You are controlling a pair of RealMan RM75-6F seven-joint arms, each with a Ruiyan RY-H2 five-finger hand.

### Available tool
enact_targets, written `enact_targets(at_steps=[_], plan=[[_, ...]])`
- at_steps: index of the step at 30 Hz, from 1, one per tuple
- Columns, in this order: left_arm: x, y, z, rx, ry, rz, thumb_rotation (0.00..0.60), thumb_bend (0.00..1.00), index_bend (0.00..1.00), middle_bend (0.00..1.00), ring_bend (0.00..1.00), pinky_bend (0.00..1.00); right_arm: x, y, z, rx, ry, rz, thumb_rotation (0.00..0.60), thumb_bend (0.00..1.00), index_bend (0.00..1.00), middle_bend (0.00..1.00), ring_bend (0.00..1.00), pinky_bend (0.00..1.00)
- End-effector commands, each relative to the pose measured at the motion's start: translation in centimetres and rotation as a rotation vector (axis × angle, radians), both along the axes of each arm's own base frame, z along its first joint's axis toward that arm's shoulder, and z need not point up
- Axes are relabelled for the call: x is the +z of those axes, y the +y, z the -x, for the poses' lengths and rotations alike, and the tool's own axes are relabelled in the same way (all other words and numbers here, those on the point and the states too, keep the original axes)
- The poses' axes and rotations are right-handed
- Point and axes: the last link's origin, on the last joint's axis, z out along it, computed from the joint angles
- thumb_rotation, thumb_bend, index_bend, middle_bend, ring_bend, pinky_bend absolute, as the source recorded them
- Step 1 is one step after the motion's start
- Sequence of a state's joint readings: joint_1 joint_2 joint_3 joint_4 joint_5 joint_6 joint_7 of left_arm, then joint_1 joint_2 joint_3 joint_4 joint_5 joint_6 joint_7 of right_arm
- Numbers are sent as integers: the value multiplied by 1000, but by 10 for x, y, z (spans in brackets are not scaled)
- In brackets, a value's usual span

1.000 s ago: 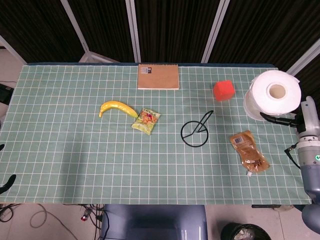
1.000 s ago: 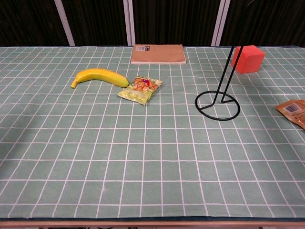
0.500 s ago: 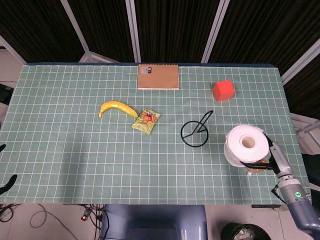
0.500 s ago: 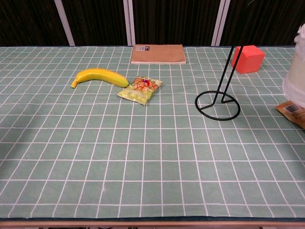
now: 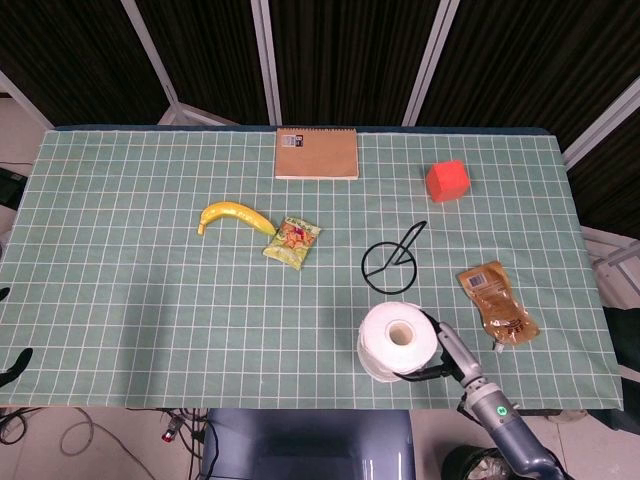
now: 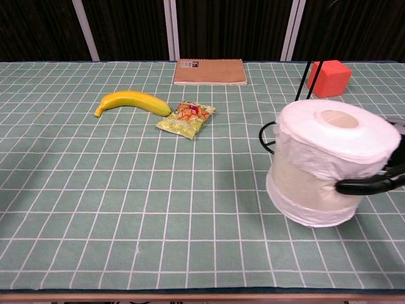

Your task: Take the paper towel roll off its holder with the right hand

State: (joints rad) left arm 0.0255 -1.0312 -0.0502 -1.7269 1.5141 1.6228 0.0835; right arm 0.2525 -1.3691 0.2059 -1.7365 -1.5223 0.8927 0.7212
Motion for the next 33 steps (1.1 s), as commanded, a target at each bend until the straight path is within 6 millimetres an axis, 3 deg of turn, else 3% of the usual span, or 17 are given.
enact_targets(at_steps=[1,15,21,28,33], plan=[[0,0,0,-2,0,1,600,223,143,0,0,35,-20,-17,-11,30,-12,12,600,0,252,232,237,61],[-2,1,0,0,7,5,600,224,143,0,0,35,-59,-37,-12,2,11,18,600,0,251,224,182,45],[-3,2,0,2,9,10,600,224,145,0,0,35,-66,-34,-12,33,45,-2,600,0,32,40,4,0],[-3,2,0,3,12,9,600,223,146,0,0,35,-54,-36,-12,78,48,-16,600,0,0,0,0,0],[-3,2,0,3,14,11,600,224,146,0,0,35,-24,-30,-2,101,47,4,600,0,0,0,0,0]])
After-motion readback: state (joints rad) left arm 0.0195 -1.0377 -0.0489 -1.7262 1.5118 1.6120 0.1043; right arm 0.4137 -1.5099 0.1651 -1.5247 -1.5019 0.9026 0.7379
